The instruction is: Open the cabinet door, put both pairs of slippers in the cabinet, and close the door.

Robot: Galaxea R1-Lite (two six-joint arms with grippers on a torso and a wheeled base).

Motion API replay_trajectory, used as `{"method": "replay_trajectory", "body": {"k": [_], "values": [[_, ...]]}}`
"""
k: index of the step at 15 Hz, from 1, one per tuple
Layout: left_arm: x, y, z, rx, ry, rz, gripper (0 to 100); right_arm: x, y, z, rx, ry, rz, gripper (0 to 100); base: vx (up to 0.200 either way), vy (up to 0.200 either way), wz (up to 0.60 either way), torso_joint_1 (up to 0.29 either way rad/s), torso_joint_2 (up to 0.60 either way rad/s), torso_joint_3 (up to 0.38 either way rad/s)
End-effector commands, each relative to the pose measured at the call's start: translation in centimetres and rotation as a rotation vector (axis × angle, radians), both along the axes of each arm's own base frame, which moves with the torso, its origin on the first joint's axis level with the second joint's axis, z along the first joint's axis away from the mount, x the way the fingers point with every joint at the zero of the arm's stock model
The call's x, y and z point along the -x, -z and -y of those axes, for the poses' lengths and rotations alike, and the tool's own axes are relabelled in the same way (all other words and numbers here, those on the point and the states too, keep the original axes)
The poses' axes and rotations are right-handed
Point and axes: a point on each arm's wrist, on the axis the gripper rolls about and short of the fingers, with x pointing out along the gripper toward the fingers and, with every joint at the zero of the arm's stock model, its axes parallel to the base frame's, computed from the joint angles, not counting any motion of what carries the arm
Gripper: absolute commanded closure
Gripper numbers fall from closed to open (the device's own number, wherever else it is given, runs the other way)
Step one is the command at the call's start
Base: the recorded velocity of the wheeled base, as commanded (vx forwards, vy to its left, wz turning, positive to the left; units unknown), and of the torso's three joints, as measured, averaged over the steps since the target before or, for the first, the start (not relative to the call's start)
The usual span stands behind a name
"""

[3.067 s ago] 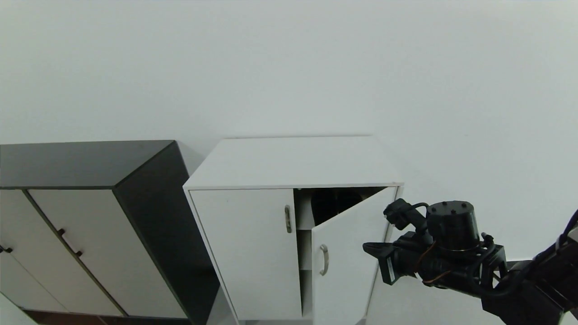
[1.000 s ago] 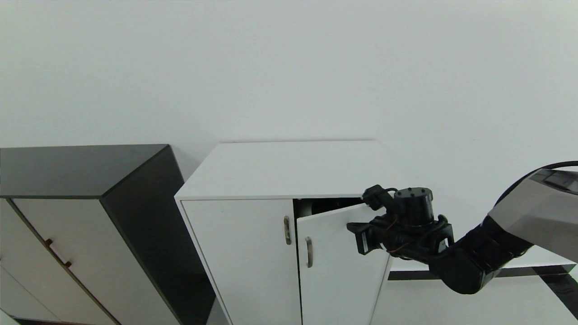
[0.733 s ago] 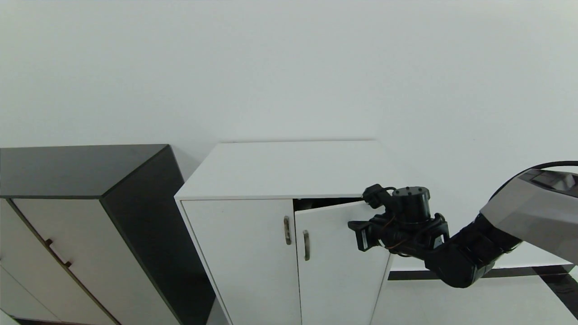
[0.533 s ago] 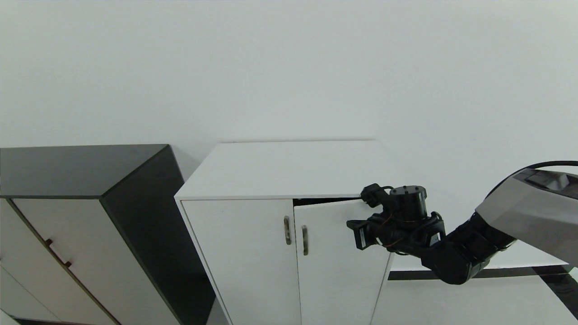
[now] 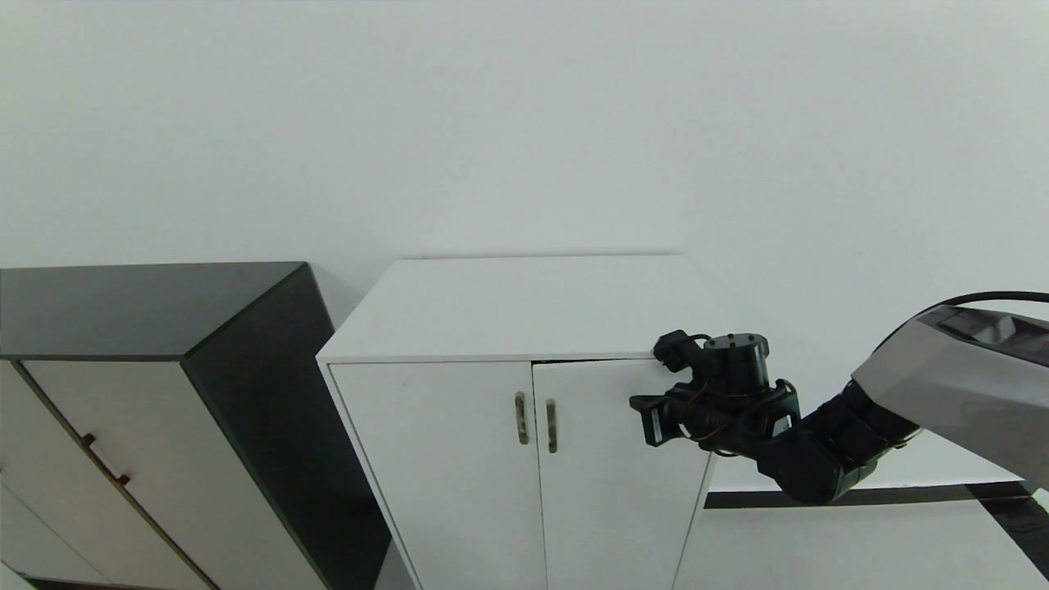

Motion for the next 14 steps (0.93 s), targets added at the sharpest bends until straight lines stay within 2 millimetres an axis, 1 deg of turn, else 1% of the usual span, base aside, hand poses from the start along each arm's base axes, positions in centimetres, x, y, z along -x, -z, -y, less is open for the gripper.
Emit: {"method": "replay_trajectory", "body": {"k": [1,14], "values": [[-0.01,0.00,0.00,0.000,0.000,-0.002,100,-0.30,0.06,-0.08,-0.003,0.001,0.005,100,0.000,0.000,0.00,0.000,0.00,0.000],[0.00,0.00,0.00,0.000,0.000,0.000,100,-0.84,-0.30,0.07,-0.018,0.022,-0.001,100,0.000,0.000,0.00,0.000,0.00,0.000]]}}
